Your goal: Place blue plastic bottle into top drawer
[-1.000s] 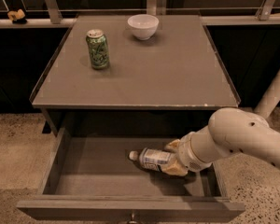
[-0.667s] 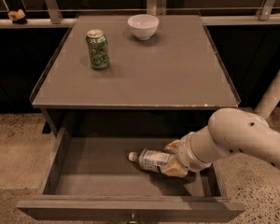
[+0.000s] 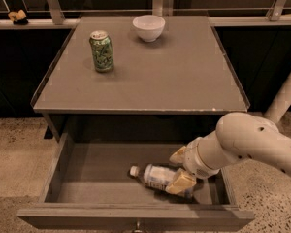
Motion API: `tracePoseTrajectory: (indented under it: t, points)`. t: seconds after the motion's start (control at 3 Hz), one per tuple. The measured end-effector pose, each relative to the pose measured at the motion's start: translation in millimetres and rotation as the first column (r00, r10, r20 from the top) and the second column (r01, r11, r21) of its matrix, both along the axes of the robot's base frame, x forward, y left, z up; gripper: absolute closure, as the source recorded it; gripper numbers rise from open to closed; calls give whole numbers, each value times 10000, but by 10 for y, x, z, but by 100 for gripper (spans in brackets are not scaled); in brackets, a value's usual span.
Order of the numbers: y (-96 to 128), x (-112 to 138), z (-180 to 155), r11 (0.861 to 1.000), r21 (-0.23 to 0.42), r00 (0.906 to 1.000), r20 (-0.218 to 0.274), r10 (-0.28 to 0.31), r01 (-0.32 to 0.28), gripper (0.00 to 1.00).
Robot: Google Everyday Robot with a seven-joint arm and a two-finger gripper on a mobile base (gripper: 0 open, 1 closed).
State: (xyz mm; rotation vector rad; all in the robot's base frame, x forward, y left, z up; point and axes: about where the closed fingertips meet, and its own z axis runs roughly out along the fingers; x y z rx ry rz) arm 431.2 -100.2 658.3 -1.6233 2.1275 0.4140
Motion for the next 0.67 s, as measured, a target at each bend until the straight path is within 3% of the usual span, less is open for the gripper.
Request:
tracePoseTrajectory:
  t: [0.33,0.67]
  points:
    - [0,0,0,10000,0,10000,0,0,0,0]
    - [0,0,0,10000,0,10000,0,0,0,0]
